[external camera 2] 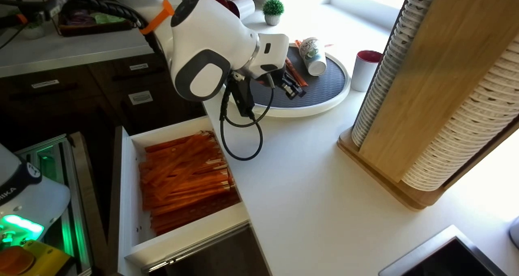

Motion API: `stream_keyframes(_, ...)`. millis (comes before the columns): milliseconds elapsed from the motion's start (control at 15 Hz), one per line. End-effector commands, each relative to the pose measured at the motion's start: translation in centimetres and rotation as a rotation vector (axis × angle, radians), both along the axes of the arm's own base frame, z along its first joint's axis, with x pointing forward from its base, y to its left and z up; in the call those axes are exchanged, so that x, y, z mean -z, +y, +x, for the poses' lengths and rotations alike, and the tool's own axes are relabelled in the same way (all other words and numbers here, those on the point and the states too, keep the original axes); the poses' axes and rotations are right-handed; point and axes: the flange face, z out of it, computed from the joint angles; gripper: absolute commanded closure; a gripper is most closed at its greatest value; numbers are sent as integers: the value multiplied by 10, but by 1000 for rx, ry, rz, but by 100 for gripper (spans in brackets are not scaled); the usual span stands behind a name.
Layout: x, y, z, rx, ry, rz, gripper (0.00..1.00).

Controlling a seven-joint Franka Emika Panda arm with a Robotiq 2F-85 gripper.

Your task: Rotate the tray clockwise then place the coffee cup upright.

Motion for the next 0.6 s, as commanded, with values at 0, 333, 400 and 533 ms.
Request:
stream_keyframes(0, 15, -3, 3, -4, 2, 41, 100)
stream_keyframes(333, 21, 6, 2, -14, 42, 97, 100)
stream_keyframes(400, 22, 7, 1, -13, 54, 109, 100)
stream_keyframes(533, 25, 9, -1, -10, 83, 121, 100)
